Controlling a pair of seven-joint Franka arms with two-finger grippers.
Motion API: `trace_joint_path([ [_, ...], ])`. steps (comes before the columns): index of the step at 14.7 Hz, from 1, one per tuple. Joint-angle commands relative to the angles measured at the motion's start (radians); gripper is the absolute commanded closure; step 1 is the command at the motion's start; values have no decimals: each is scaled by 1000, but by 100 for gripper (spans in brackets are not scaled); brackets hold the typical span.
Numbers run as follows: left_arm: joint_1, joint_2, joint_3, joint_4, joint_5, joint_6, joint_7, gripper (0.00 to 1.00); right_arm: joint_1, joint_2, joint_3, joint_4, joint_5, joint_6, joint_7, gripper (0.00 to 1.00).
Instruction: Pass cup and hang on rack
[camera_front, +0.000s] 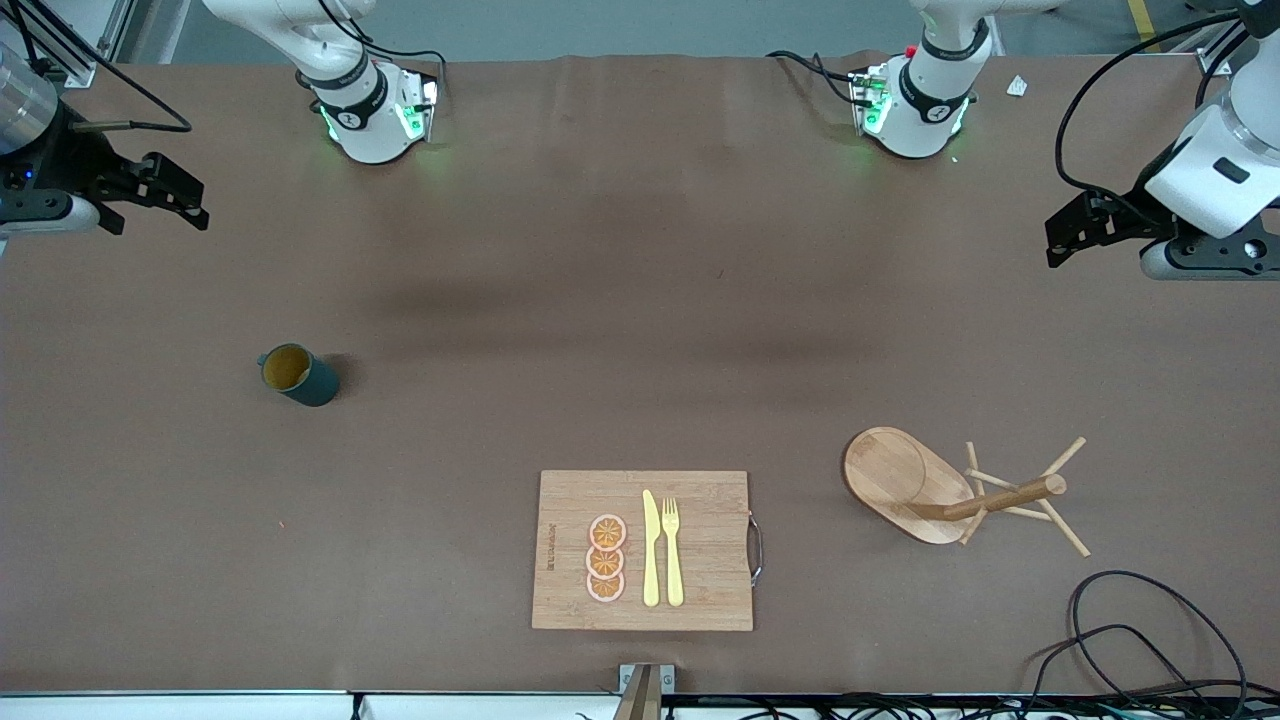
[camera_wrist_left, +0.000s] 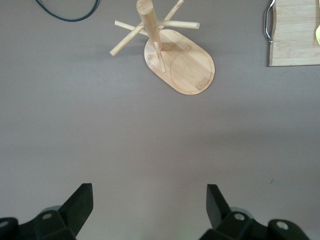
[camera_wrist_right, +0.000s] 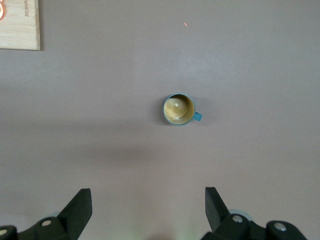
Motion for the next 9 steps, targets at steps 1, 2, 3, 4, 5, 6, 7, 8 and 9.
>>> trace_joint_path([
  [1,-4,9,-2,24,2,-19,-3,0,-6,-21,0,-14,-11,12,12,0],
  [2,-5,9,-2,24,2,-19,-3,0,-6,-21,0,-16,-11,13,12,0],
  [3,-5,9,-2,24,2,-19,-4,0,-6,-21,0,-14,-11,12,12,0],
  [4,-5,9,-2,26,2,-19,-3,0,-6,-21,0,-16,-11,13,12,0],
  [5,-4,9,-2,26,2,-19,-3,0,-6,-21,0,-16,-11,15,12,0],
  [6,-4,10,-2,26,2,-19,-3,0,-4,-21,0,-16,-11,18,12,0],
  [7,-5,10,-2,26,2,-19,-3,0,-4,-19,0,-16,-11,20,12,0],
  [8,-7,10,-2,26,2,-19,-3,0,-4,-19,0,-17,-11,17,15,0],
  [9,-5,10,-2,24,2,-19,-3,0,-4,-19,0,-17,-11,12,39,0],
])
